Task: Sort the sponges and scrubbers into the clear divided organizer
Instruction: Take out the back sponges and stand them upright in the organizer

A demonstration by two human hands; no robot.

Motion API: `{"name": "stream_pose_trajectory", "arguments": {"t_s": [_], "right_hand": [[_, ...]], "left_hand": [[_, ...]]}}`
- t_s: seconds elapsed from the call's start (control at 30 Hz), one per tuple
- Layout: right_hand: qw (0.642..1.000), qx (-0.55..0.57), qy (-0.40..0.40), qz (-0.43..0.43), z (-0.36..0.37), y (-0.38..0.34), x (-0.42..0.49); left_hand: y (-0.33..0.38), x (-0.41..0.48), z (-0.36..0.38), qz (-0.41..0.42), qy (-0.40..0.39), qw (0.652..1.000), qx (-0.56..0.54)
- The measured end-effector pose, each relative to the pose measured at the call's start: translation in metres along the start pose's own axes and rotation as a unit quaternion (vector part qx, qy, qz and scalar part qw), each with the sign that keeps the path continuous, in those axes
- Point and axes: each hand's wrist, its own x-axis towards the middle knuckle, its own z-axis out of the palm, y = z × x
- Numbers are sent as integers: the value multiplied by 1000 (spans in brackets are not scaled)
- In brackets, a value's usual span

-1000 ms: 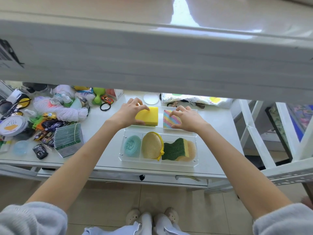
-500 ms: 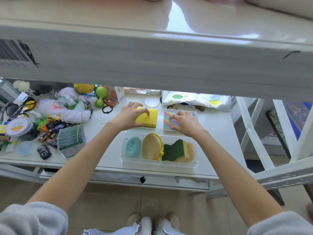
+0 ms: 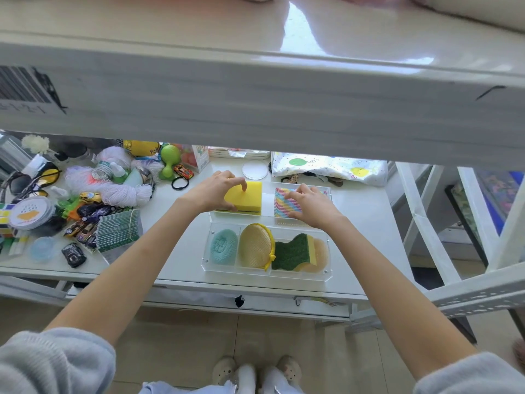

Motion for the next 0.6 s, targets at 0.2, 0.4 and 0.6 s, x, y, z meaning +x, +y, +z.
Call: {"name": "stream_pose_trajectory", "arguments": {"t_s": [0.2, 0.4, 0.6], "right_hand": [[1000, -1, -4, 2, -1, 1, 1], [1000, -12, 2, 3, -1, -2, 1], [1000, -18, 14, 9, 4, -4, -2]], "left_hand": [[-2, 2, 1, 10, 14, 1000, -7], [-1, 1, 3, 9, 19, 1000, -13], [1, -8, 8, -3, 35, 999, 8]]}}
